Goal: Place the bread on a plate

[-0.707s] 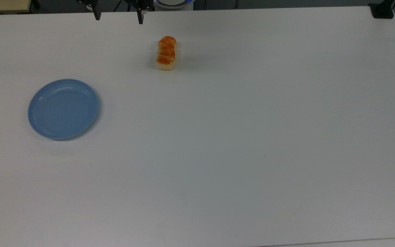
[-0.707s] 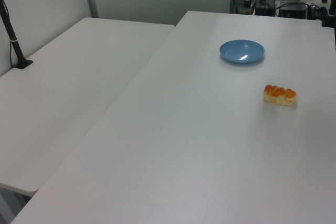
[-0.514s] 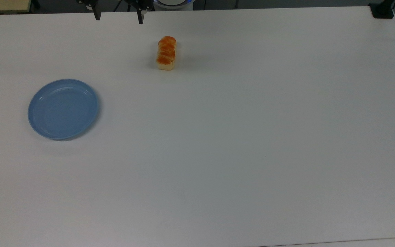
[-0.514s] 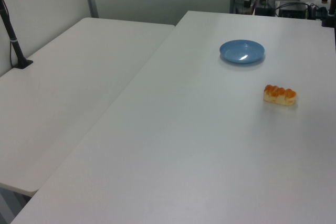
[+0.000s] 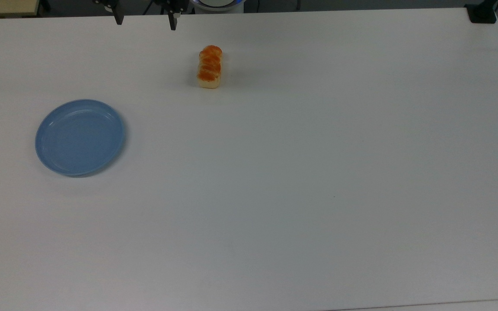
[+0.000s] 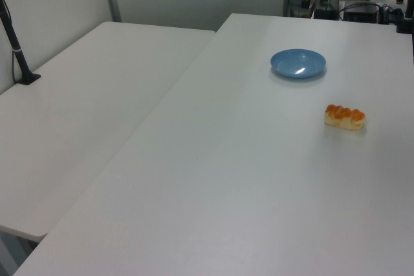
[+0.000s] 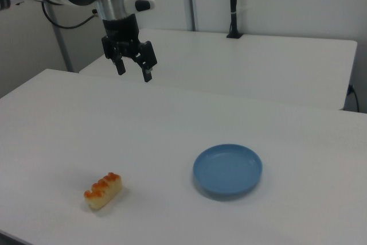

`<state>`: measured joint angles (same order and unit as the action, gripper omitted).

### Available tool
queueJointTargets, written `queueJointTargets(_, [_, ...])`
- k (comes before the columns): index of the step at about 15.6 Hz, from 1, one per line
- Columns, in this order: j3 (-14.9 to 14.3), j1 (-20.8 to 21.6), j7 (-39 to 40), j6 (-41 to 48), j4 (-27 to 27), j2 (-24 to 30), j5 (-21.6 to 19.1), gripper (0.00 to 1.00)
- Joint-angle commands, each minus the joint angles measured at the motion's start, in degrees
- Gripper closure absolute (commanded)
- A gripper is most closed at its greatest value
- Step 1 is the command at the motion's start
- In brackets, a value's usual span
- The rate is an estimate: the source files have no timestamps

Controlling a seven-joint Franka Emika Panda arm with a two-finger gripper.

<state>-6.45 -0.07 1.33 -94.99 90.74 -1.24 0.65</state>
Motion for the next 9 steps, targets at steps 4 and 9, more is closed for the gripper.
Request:
queueJointTargets(4, [-1.3,1.0,-0.5,-0.4,0.5,0.7,-1.4,0.0])
queueJointTargets(9, [-1.3,1.1,0.2,-0.6,0.6,0.7,-1.4,0.0])
